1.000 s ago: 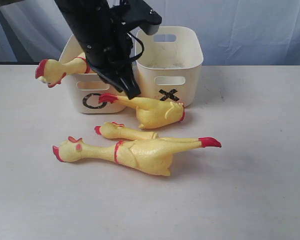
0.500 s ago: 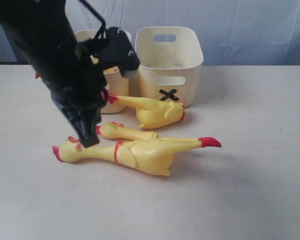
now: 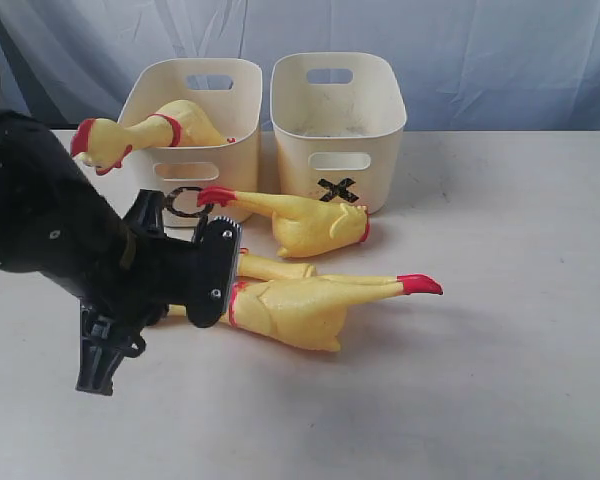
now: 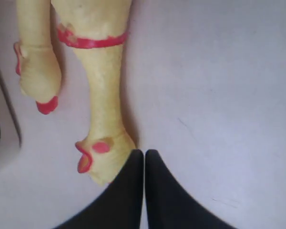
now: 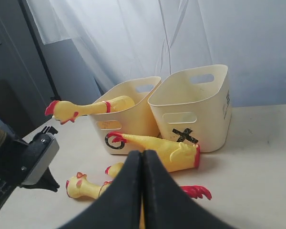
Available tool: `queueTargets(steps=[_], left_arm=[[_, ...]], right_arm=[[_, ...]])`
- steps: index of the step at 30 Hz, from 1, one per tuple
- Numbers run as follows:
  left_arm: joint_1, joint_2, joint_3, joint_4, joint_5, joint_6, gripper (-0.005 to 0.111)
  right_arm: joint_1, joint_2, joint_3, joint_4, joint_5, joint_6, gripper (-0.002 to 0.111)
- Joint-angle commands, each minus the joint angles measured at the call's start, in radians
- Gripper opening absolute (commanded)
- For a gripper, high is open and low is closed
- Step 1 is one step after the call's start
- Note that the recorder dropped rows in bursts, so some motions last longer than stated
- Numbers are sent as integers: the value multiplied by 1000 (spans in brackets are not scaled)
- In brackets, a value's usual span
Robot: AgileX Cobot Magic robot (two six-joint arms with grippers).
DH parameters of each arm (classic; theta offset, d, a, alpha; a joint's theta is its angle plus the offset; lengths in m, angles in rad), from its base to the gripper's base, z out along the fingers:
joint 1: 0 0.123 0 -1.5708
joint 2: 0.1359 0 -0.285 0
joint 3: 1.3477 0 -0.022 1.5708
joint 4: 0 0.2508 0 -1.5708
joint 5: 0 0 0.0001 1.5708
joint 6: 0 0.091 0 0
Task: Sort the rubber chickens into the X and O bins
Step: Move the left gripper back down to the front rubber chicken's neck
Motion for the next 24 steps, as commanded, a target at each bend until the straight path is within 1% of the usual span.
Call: queueTargets(steps=[1, 2, 4, 6, 7, 9, 12, 15, 19, 24], left_arm=[[-6, -6, 63, 60, -221, 9, 16], [-6, -3, 66, 60, -236, 9, 20], [-6, 28, 66, 81, -244, 9, 36], [-6, 49, 66, 84, -244, 9, 43], [-6, 57, 66, 84, -249, 9, 44], [15, 74, 66, 81, -260, 9, 44], [65, 100, 66, 71, -303, 9, 44], [99, 114, 66, 62, -350, 9, 44], [105, 124, 66, 41, -410, 9, 44], [105, 168, 66, 39, -417, 9, 44]], right_arm=[[4, 5, -6, 0, -1, -6, -1], [4, 5, -6, 0, -1, -6, -1], [4, 5, -6, 0, -1, -6, -1], [4, 5, -6, 0, -1, -6, -1], [4, 5, -6, 0, -1, -6, -1], [4, 5, -6, 0, -1, -6, -1], [3, 5, -6, 0, -1, -6, -1], [3, 5, -6, 0, -1, -6, -1], [3, 5, -6, 0, -1, -6, -1], [3, 5, -6, 0, -1, -6, -1]])
